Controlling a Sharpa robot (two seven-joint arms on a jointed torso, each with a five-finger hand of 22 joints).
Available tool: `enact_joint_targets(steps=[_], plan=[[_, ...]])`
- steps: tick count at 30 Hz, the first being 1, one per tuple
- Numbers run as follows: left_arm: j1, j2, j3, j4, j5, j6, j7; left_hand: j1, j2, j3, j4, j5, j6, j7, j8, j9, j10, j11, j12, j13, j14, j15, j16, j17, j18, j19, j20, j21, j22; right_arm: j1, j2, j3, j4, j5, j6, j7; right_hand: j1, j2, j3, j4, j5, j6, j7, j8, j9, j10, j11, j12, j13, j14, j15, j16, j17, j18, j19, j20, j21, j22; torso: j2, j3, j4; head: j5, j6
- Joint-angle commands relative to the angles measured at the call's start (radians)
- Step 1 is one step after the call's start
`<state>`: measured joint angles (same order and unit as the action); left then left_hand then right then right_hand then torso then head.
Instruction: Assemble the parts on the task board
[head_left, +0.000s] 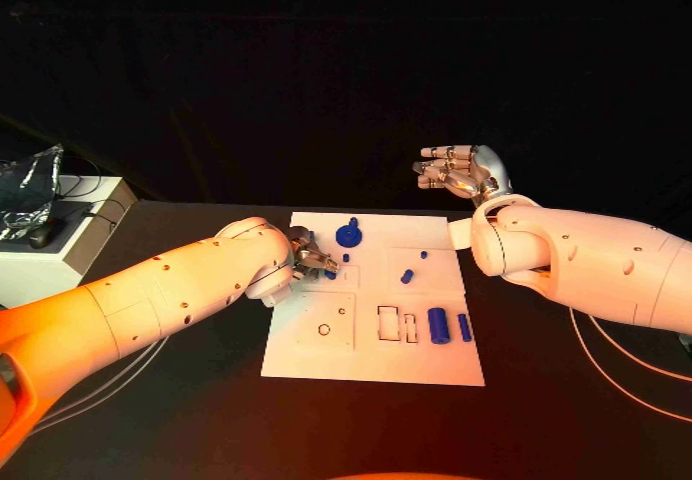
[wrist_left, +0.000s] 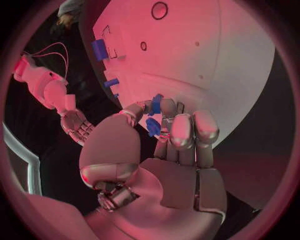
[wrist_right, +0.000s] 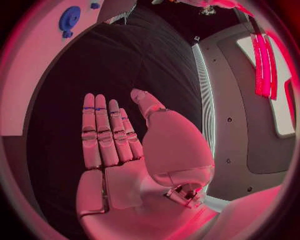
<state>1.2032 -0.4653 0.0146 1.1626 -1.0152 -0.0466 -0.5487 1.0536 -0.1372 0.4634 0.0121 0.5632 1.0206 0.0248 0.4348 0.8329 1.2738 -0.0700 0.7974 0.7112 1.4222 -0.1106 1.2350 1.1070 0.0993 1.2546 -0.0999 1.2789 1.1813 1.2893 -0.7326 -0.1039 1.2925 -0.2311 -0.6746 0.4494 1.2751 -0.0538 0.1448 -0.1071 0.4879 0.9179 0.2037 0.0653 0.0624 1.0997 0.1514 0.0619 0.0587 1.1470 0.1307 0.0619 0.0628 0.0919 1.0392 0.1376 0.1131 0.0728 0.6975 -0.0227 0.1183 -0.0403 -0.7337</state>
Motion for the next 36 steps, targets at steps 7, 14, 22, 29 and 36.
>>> enact_joint_targets(steps=[7,14,22,29,36], plan=[[-0.004,-0.002,-0.001,0.003,-0.026,0.041,-0.007,0.01,0.01,0.133,-0.131,0.003,0.026,-0.026,0.006,0.086,-0.007,-0.004,-0.005,0.002,0.003,-0.004,-0.004,-0.002,-0.013,0.005,0.003,-0.005,0.003,0.0,-0.001,0.0,0.006,0.001,0.024,0.014,0.001,0.01,-0.025,0.002,0.007,-0.028,0.005,-0.008,-0.002,-0.016,0.004,-0.002,-0.001,-0.01,0.0,-0.001,-0.001,0.006,-0.015,0.0,0.013,-0.001,0.0,0.0011,-0.0006,0.0,-0.004],[-0.004,-0.004,-0.001,0.008,-0.047,0.056,-0.011,0.013,0.01,0.132,-0.132,0.002,0.025,-0.025,0.005,0.087,-0.008,-0.003,-0.006,0.002,0.002,-0.003,-0.007,-0.004,-0.014,0.006,0.001,-0.008,0.005,-0.001,0.0,0.0,0.005,0.002,0.028,0.013,0.004,0.018,-0.045,0.005,0.008,-0.039,0.008,-0.008,-0.002,-0.02,0.006,-0.001,-0.001,-0.013,0.002,-0.001,-0.001,0.005,-0.022,0.003,0.017,-0.001,0.0,0.0014,0.0011,0.001,-0.008],[-0.005,-0.006,-0.001,0.01,-0.068,0.056,-0.017,0.016,0.011,0.131,-0.132,0.001,0.025,-0.025,0.004,0.087,-0.008,-0.003,-0.007,0.001,0.002,-0.003,-0.007,-0.005,-0.015,0.006,0.0,-0.009,0.007,-0.002,0.001,-0.001,0.004,0.004,0.033,0.013,0.003,0.018,-0.05,0.007,0.009,-0.042,0.009,-0.009,-0.003,-0.023,0.008,-0.002,-0.001,-0.017,0.003,-0.001,-0.001,0.005,-0.025,0.004,0.018,-0.002,0.0,0.0009,0.0001,0.004,-0.012],[-0.005,-0.004,-0.001,0.01,-0.074,0.055,-0.02,0.016,0.011,0.128,-0.13,-0.001,0.025,-0.025,0.003,0.087,-0.007,-0.003,-0.007,0.001,0.002,-0.003,-0.007,-0.004,-0.015,0.007,0.0,-0.011,0.009,-0.003,0.0,-0.001,0.004,0.005,0.037,0.011,0.004,0.02,-0.056,0.008,0.009,-0.046,0.01,-0.009,-0.003,-0.025,0.009,-0.002,-0.001,-0.018,0.004,-0.001,-0.001,0.005,-0.028,0.005,0.019,-0.002,0.0,0.0016,-0.0014,0.005,-0.013],[-0.007,0.001,-0.001,0.01,-0.074,0.061,-0.02,0.025,0.017,0.095,-0.122,-0.003,0.032,-0.029,-0.001,0.083,-0.002,-0.005,-0.006,0.0,0.003,-0.004,-0.004,0.0,-0.019,0.01,-0.002,-0.015,0.017,-0.003,0.0,-0.001,0.004,0.005,0.04,0.01,0.003,0.022,-0.061,0.009,0.01,-0.053,0.011,-0.009,-0.003,-0.028,0.01,-0.002,-0.001,-0.022,0.005,-0.001,-0.001,0.005,-0.031,0.006,0.019,-0.002,0.001,0.0011,-0.0007,0.003,-0.013]])
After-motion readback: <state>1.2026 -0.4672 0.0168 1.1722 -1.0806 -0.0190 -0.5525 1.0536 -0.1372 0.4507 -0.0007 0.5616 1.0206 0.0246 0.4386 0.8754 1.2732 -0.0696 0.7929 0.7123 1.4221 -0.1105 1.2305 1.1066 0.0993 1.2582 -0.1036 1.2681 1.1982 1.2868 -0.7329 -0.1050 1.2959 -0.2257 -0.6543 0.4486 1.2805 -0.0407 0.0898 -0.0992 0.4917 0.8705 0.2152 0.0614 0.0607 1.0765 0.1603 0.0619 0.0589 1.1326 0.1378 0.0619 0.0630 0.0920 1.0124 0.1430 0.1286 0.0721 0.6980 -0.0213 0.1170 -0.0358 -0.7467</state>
